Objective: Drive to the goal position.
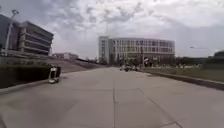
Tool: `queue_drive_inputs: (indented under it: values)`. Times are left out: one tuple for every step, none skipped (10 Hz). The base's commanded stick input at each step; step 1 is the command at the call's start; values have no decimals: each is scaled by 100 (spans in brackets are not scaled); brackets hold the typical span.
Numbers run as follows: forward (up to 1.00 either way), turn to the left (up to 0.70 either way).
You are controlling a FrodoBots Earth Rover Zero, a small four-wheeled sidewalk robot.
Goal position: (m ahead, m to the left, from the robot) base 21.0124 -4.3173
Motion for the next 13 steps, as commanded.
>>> queue_drive_inputs:
  values:
    - [70,0]
    - [70,0]
    - [70,0]
    - [70,0]
    - [70,0]
    - [70,0]
    - [70,0]
    - [70,0]
    - [70,0]
    - [70,0]
    - [70,0]
    - [70,0]
    - [70,0]
